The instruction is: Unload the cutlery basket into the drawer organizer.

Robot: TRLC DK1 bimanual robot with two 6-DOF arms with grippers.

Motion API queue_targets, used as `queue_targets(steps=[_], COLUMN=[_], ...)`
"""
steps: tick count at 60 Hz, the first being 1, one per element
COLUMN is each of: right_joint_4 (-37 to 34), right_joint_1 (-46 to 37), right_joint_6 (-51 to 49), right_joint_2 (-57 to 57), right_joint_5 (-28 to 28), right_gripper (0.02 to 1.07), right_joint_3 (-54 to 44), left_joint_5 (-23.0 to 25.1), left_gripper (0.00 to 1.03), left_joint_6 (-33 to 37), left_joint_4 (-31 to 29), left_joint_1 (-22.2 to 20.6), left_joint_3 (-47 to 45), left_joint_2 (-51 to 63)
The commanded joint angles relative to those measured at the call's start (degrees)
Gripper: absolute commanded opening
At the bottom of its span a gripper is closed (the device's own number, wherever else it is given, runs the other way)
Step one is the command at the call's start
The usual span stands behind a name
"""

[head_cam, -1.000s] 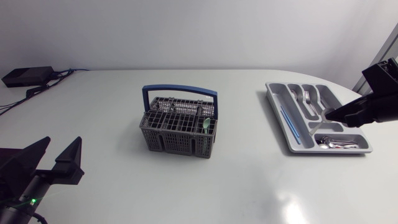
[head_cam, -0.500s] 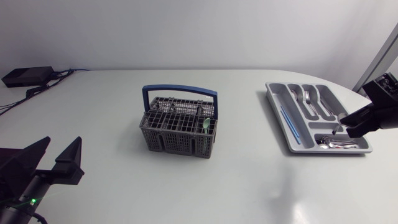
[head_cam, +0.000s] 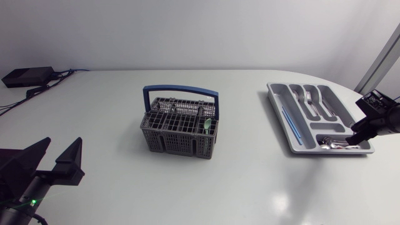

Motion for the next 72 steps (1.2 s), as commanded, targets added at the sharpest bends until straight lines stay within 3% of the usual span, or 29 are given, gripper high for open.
queue_targets(steps=[1,33,36,37,47,48,51,62,72], right_joint_4=[2.16,8.93,9.02,9.02,8.84,8.75,8.67,8.05,1.90], right_joint_1=[-0.48,0.40,0.48,0.48,0.75,0.84,0.84,1.45,4.70], right_joint_6=[-1.73,-2.61,-2.52,-2.52,-1.56,-1.29,-0.85,1.78,5.48], right_joint_2=[2.70,8.59,8.77,8.86,8.33,8.07,7.54,2.88,-4.33], right_joint_5=[1.87,7.06,7.23,7.23,7.32,7.32,7.32,5.83,1.34], right_gripper=[0.08,0.10,0.19,0.27,0.71,0.85,1.00,1.03,1.03], right_joint_3=[-1.78,-5.03,-5.12,-5.12,-5.03,-5.12,-5.12,-4.95,-4.77], left_joint_5=[0.40,0.40,0.40,0.40,0.40,0.40,0.40,0.40,0.40], left_gripper=[0.98,0.98,0.98,0.98,0.98,0.98,0.98,0.98,0.98], left_joint_6=[1.23,1.23,1.23,1.23,1.23,1.23,1.23,1.23,1.23], left_joint_4=[0.95,0.95,0.95,0.95,0.95,0.95,0.95,0.95,0.95], left_joint_1=[0.43,0.43,0.43,0.43,0.43,0.43,0.43,0.43,0.43], left_joint_3=[-1.32,-1.32,-1.32,-1.32,-1.32,-1.32,-1.32,-1.32,-1.32], left_joint_2=[-0.36,-0.36,-0.36,-0.36,-0.36,-0.36,-0.36,-0.36,-0.36])
